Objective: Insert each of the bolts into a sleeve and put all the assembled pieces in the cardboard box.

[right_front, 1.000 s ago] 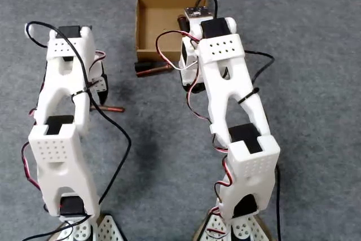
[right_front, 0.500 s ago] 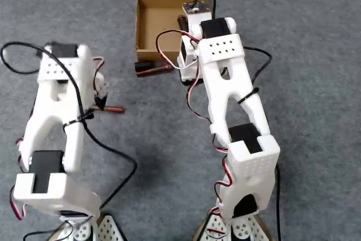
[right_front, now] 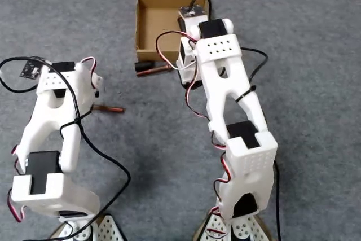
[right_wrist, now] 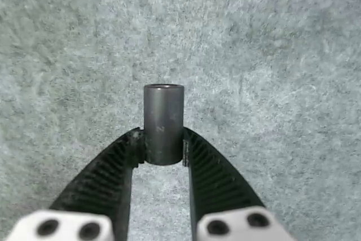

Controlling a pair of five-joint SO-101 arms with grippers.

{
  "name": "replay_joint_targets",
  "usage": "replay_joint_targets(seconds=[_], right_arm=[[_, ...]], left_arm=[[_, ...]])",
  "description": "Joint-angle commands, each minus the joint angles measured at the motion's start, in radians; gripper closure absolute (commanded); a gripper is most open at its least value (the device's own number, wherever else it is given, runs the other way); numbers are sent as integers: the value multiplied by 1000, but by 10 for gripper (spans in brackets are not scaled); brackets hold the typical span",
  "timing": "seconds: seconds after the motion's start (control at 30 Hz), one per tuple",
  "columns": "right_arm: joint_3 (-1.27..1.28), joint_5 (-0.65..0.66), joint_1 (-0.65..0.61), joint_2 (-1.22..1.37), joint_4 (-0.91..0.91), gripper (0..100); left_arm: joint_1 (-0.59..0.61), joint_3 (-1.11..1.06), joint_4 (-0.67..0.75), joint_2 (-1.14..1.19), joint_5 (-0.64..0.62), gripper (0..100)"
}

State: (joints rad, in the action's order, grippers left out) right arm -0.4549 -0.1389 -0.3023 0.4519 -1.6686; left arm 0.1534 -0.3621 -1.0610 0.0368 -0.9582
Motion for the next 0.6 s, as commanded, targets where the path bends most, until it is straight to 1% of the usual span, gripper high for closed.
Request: replay_joint_targets(seconds=[0.0, 0.2, 0.37, 0.57], right_arm=[[-10, 9, 18, -7, 32, 994], [-10, 9, 12, -7, 63, 994], [-10, 9, 13, -7, 64, 994], [-10, 9, 16, -8, 64, 994]], left_arm=[[-14, 2, 12, -39, -11, 885], [-14, -6, 14, -18, -14, 885], [29, 49, 14, 124, -31, 885], [26, 152, -9, 298, -31, 886]])
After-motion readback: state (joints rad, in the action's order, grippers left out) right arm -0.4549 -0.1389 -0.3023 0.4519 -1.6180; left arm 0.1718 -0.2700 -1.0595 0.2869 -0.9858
